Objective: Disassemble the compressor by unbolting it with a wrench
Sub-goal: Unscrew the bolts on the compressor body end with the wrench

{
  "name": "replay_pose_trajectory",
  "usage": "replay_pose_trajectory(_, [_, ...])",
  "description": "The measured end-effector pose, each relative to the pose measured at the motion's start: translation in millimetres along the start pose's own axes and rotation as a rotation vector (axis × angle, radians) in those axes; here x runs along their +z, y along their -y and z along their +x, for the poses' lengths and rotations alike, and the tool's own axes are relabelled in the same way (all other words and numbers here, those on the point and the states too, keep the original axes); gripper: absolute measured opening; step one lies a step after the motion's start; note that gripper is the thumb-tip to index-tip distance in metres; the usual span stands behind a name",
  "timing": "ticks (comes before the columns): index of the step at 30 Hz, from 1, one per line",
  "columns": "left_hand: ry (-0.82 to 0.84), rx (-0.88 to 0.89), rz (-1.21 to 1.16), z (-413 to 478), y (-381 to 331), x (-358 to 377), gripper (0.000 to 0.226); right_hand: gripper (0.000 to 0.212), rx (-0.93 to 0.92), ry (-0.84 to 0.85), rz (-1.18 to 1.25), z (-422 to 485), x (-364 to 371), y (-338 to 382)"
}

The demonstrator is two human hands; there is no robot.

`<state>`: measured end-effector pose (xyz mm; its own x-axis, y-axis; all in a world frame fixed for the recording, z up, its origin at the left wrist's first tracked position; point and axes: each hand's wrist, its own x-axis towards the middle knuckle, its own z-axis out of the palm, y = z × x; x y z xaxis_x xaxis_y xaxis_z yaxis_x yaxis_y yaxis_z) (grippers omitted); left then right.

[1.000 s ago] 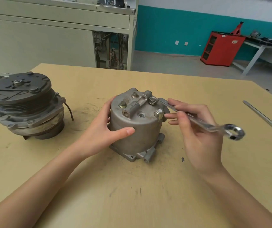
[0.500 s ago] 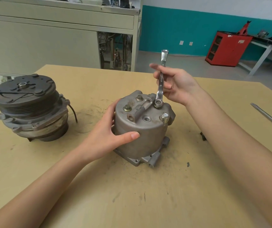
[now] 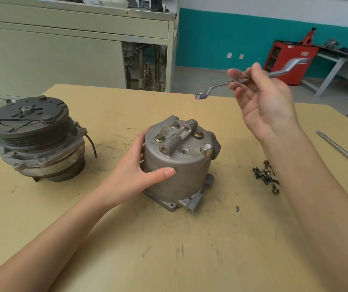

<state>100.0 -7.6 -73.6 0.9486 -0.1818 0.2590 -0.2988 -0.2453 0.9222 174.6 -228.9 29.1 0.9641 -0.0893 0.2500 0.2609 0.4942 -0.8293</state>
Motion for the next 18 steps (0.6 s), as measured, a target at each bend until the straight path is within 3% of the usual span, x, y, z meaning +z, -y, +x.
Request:
replay_pose_trajectory(3, [-0.004, 0.002, 0.004, 0.1, 0.1, 0.1, 0.095, 0.019, -0.355, 0.016, -0.266, -37.1, -6.8, -3.6])
replay_pose_trajectory(8, [-0.006, -0.001, 0.004, -0.4, 0.8, 0.5, 0.09, 0.007, -0.767, 0.178, -0.436, -71.3, -6.1, -28.6])
replay_pose_trajectory(14, [-0.007, -0.005, 0.0, -0.8, 1.0, 0.3, 0.09, 0.009, -0.756, 0.132, -0.45, -83.6, -14.2, -47.1])
replay_pose_trajectory(18, [-0.007, -0.004, 0.007, 0.1, 1.9, 0.3, 0.09, 0.01, -0.646, 0.176, -0.457, -103.2, -23.2, -54.8])
